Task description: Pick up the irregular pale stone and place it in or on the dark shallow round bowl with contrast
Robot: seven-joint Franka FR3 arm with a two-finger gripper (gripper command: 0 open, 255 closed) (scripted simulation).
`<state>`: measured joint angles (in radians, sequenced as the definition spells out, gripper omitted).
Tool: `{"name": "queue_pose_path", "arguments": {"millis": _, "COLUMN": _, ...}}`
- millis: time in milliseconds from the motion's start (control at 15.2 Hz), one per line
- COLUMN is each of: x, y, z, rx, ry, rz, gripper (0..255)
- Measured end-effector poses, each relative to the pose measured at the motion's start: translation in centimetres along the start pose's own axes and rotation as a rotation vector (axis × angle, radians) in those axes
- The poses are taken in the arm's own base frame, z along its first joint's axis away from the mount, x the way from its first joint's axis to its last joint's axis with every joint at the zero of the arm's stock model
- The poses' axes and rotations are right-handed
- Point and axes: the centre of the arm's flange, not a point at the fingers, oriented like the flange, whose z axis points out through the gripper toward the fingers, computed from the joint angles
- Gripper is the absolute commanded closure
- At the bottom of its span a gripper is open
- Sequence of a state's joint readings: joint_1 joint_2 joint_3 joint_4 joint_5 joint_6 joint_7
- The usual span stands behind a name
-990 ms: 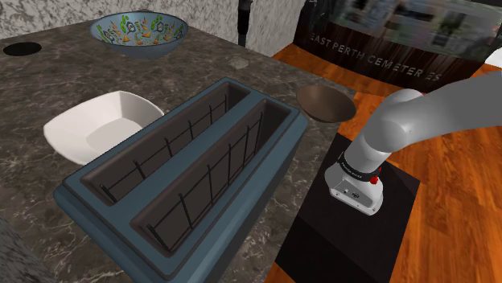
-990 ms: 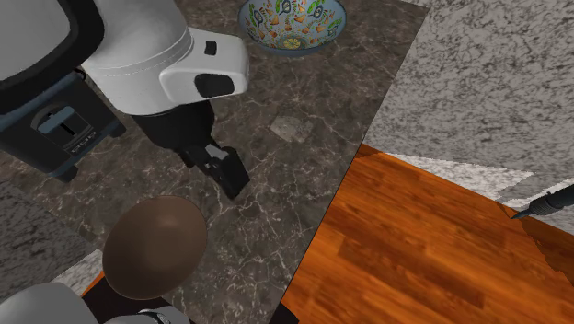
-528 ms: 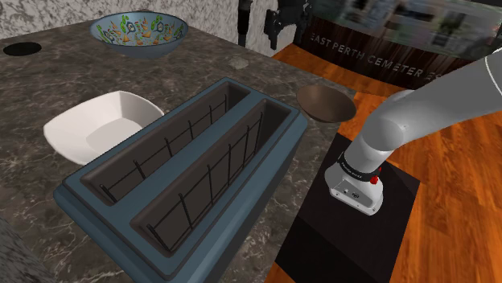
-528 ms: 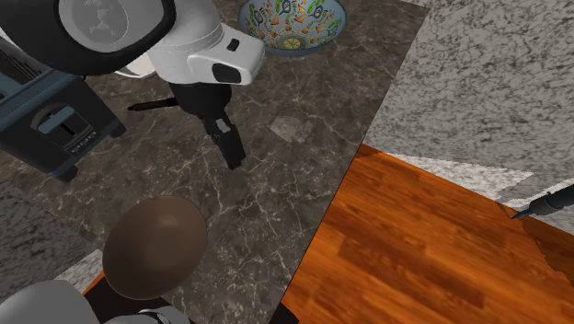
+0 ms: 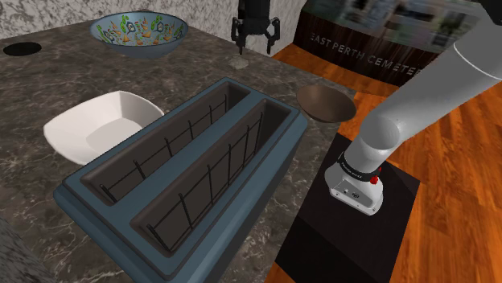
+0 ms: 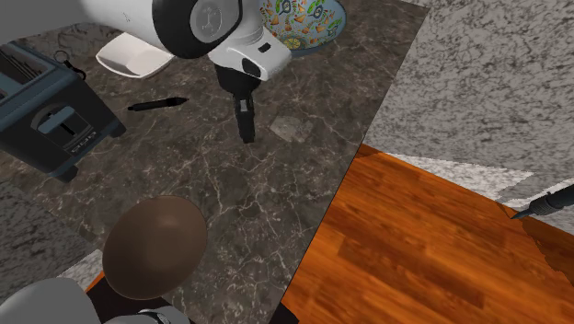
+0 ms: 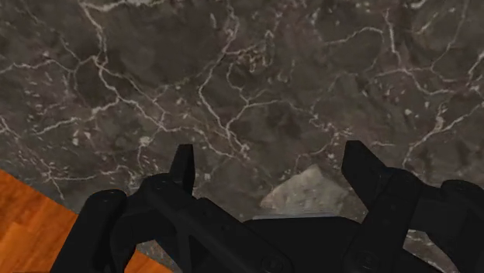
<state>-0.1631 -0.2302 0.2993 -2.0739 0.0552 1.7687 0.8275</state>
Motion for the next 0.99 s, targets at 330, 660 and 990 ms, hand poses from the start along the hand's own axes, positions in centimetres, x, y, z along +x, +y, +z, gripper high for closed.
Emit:
{"name": "queue_pose_path", "arguments": {"millis": 330, "x": 5.0, "y": -3.7, "z": 2.1, "rx": 0.028, "ry": -0.024, "rz": 0.249, "gripper": 0}}
{"name": "queue_pose_path", "arguments": {"millis": 660, "x": 8.4, "y": -5.5, "z": 4.3, "rx": 0.044, "ry": -0.041, "rz": 0.408, "gripper": 0}}
{"name": "queue_pose_path", "arguments": {"millis": 990, "x": 8.3, "y": -5.6, "z": 7.1, "rx": 0.045, "ry": -0.042, "rz": 0.417, "gripper": 0}}
